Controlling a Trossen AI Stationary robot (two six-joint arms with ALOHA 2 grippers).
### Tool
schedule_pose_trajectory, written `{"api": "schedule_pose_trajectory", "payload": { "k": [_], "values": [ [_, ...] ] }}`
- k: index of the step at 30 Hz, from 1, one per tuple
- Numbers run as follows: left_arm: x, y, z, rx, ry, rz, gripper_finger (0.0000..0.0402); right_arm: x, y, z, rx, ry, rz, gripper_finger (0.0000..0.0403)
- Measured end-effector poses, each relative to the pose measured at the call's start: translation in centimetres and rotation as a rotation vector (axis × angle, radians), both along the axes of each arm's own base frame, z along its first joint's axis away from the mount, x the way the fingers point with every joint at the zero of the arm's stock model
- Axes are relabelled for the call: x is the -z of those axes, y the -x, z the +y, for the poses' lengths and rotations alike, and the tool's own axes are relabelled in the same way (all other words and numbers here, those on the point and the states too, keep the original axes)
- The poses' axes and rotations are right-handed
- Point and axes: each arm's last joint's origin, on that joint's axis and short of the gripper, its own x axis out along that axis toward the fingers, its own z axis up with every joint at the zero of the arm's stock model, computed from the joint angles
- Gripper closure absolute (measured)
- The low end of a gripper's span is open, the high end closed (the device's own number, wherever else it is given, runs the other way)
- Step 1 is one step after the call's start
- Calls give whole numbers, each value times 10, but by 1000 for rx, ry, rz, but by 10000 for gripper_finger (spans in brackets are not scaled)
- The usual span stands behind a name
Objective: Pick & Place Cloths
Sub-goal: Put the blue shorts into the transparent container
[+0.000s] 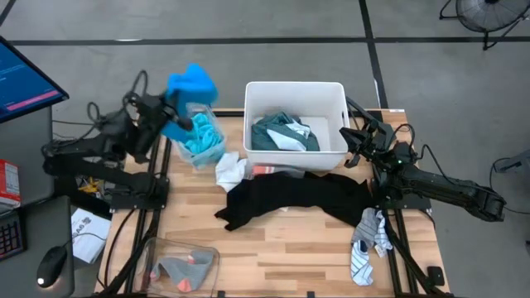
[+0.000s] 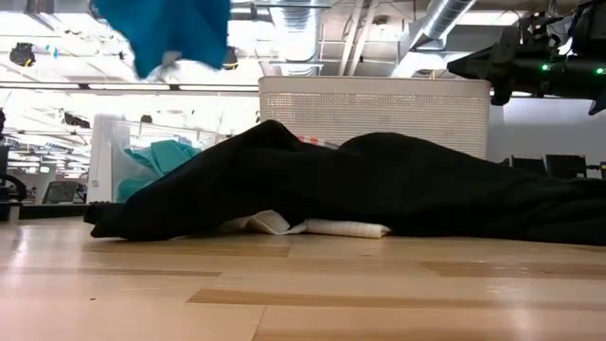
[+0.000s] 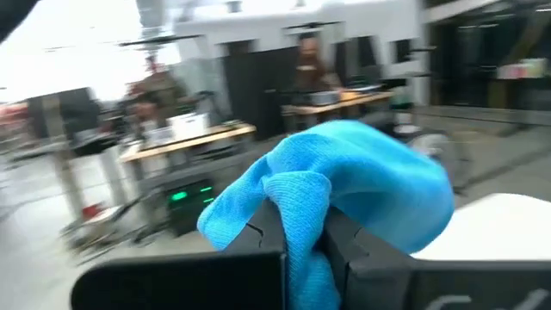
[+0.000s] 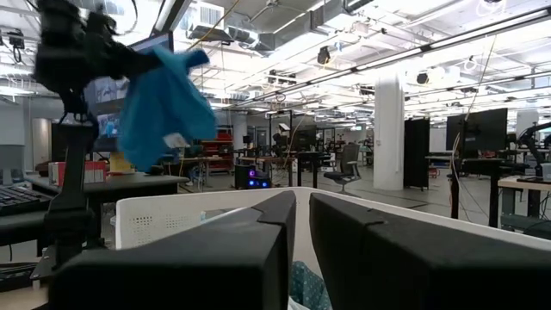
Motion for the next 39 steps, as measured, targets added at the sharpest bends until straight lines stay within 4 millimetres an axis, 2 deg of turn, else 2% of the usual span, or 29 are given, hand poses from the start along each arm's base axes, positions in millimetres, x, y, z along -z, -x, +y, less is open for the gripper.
{"api": "schedule_pose_trajectory", "payload": {
  "k": [5,13,19,24,29,34,39],
  "values": [
    [35,11,18,-139,30,-25,398,0,0,0,0,0,0,365],
    [113,-5,38,-295,121,-44,398,0,0,0,0,0,1,365],
    [152,-11,47,-363,170,-93,395,0,0,0,0,0,0,365],
    [160,-14,50,-391,173,-70,396,0,0,0,0,0,0,365],
    [163,-18,51,-351,188,-45,376,0,0,0,0,0,1,365],
    [161,-22,45,-121,238,-27,340,0,0,0,0,0,0,365],
    [156,-19,40,-83,222,-9,290,0,0,0,0,0,0,365]
  ]
}}
